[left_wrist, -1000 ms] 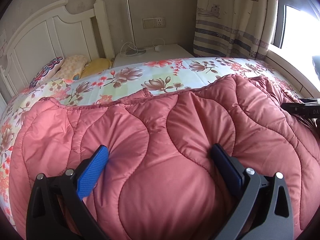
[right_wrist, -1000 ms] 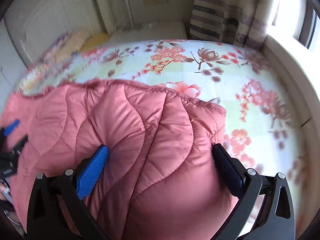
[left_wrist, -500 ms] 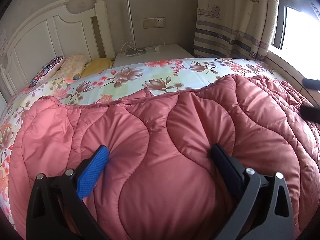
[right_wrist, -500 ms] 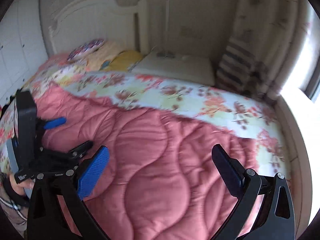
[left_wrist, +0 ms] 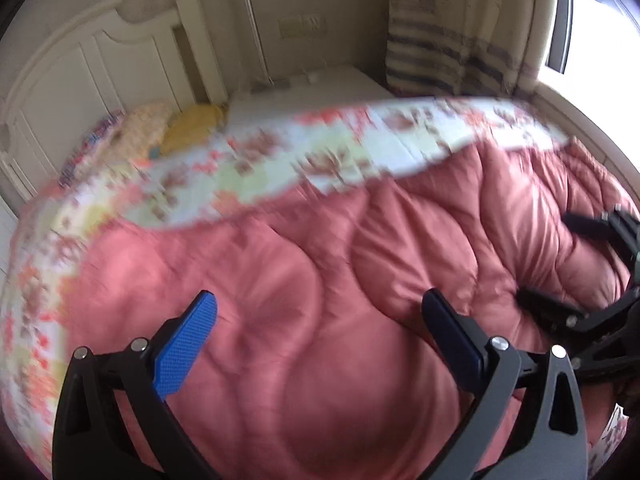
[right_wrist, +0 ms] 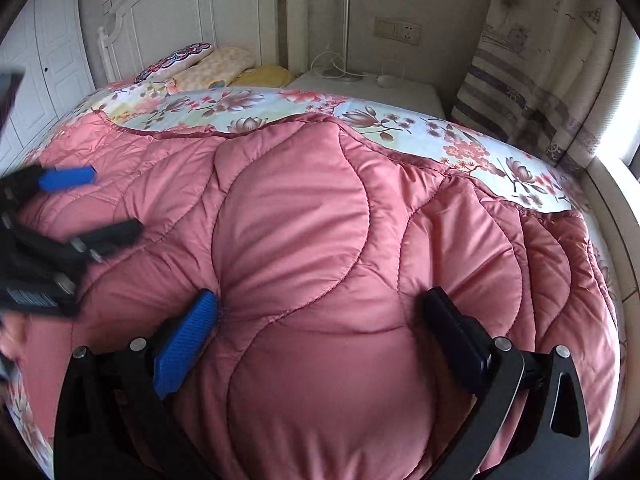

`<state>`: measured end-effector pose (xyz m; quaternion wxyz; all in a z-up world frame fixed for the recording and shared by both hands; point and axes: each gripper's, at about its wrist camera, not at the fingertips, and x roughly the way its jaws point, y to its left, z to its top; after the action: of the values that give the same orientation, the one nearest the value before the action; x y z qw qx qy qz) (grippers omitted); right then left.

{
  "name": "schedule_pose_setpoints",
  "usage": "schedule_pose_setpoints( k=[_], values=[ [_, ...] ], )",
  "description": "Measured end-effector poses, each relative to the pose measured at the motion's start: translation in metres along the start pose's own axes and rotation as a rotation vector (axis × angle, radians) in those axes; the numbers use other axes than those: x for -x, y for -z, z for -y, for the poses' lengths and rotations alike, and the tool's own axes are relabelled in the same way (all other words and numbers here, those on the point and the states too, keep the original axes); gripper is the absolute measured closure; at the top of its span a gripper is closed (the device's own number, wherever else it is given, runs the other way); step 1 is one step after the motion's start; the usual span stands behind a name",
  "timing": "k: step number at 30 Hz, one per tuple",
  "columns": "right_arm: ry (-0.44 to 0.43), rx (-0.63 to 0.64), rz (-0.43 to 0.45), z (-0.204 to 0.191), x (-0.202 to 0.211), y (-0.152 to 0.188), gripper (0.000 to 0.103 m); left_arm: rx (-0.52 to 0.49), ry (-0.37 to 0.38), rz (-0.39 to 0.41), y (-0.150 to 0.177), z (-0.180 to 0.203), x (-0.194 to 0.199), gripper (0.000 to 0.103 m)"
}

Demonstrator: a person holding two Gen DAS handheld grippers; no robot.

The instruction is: Fold large clothes

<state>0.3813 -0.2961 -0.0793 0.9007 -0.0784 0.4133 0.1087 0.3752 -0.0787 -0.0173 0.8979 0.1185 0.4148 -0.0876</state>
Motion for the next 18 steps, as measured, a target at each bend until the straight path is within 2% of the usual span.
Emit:
schedule_pose_setpoints(
  k=[2,5,6,8,10,15,16,17,18],
  values=[
    [-0.001,-0.002,0.004,0.0,0.001,0.001,0.004,0.027,-0.078,0.046,-0.009,-0.028,0.005,0.002],
    [-0.005,-0.006,0.005,0.001,0.001,0.0,0.004,0.101,-0.104,-0.029,-0.002,-0.068,-0.023,0.002],
    [-0.008,-0.007,0.004,0.001,0.001,0.0,0.004,0.137,-0.083,-0.067,0.008,-0.081,-0.038,0.002],
    [-0.022,-0.011,0.004,0.002,0.001,0.0,0.004,0.229,0.035,-0.065,0.022,-0.1,-0.051,0.002],
    [-0.032,-0.015,0.005,0.003,0.001,0.0,0.004,0.264,0.062,-0.056,0.024,-0.106,-0.051,0.002],
    [-0.035,-0.017,0.006,0.003,0.001,0.0,0.004,0.217,0.0,-0.073,0.021,-0.095,-0.05,0.002],
    [-0.034,-0.017,0.006,0.003,0.001,0.0,0.004,0.213,-0.051,-0.07,0.018,-0.094,-0.043,0.002],
    [-0.032,-0.016,0.006,0.003,0.001,0.0,0.004,0.2,-0.115,-0.037,0.013,-0.091,-0.03,0.003],
    [-0.033,-0.016,0.006,0.003,0.001,0.0,0.004,0.186,-0.143,0.004,0.009,-0.087,-0.018,0.002]
  ],
)
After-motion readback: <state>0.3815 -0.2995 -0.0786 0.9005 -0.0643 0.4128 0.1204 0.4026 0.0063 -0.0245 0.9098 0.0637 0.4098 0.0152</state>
